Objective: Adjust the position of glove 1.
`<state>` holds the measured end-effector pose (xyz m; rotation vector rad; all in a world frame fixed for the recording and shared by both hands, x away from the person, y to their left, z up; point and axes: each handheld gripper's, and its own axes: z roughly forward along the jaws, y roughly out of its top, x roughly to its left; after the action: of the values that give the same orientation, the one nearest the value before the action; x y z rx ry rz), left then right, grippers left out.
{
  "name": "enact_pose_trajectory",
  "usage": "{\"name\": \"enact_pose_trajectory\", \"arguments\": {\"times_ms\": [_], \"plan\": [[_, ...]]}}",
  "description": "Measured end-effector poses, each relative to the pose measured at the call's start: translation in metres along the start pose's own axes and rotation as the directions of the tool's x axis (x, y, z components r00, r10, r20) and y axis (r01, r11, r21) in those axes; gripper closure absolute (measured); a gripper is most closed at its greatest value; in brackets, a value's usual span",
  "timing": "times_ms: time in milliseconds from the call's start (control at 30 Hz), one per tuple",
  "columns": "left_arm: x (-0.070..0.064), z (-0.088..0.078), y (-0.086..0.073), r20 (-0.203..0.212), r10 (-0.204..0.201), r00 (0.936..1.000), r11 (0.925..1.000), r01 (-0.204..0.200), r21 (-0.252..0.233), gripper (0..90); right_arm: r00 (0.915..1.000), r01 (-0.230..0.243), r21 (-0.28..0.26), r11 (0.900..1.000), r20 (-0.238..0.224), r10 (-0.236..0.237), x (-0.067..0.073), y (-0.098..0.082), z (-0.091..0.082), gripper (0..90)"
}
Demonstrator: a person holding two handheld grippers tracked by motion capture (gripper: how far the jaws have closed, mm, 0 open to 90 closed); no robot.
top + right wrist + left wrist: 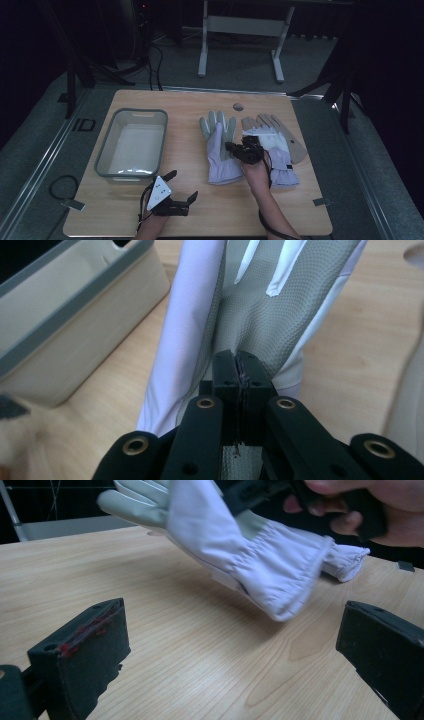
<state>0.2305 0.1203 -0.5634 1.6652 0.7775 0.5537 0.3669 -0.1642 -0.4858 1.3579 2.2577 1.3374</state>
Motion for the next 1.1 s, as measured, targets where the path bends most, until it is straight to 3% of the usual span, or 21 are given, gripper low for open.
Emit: {"name": "enact_pose_trajectory", "arguments": {"times_ms": [67, 167, 467, 733, 833, 1000, 1100], "plan": [[0.000, 0.000, 0.000, -0.001, -0.002, 1.0000, 1.0000, 0.002, 0.000, 0.6, 0.9995, -0.011, -0.016, 1.000, 0.029, 0.011, -0.002, -0.007, -0.005, 88.4], [0.000, 0.000, 0.000, -0.001, -0.001, 1.0000, 1.0000, 0.001, 0.002, 0.6, 0.9992, -0.023, -0.001, 1.000, 0.034, 0.023, -0.007, -0.014, -0.003, 88.3], [0.000, 0.000, 0.000, 0.001, 0.002, 1.0000, 1.0000, -0.002, 0.003, 0.6, 0.9945, -0.078, 0.053, 0.996, 0.075, 0.074, -0.028, -0.026, 0.028, 87.9], [0.000, 0.000, 0.000, 0.001, 0.003, 1.0000, 1.0000, -0.003, 0.003, 0.5, 0.9924, -0.052, 0.091, 0.994, 0.116, 0.042, -0.033, -0.030, 0.047, 86.4], [0.000, 0.000, 0.000, 0.002, 0.000, 1.0000, 1.0000, 0.000, 0.002, 0.6, 0.9917, -0.046, 0.084, 0.995, 0.124, 0.035, -0.031, -0.028, 0.045, 79.4], [0.000, 0.000, 0.000, 0.000, 0.005, 1.0000, 1.0000, -0.005, 0.003, 0.5, 0.9960, -0.023, 0.083, 0.996, 0.088, 0.016, -0.029, -0.021, 0.032, 61.3], [-0.001, 0.000, 0.000, -0.002, 0.004, 1.0000, 1.0000, -0.004, 0.002, 0.6, 0.9960, 0.011, 0.072, 0.997, 0.088, -0.018, -0.029, -0.013, 0.021, 58.5]]}}
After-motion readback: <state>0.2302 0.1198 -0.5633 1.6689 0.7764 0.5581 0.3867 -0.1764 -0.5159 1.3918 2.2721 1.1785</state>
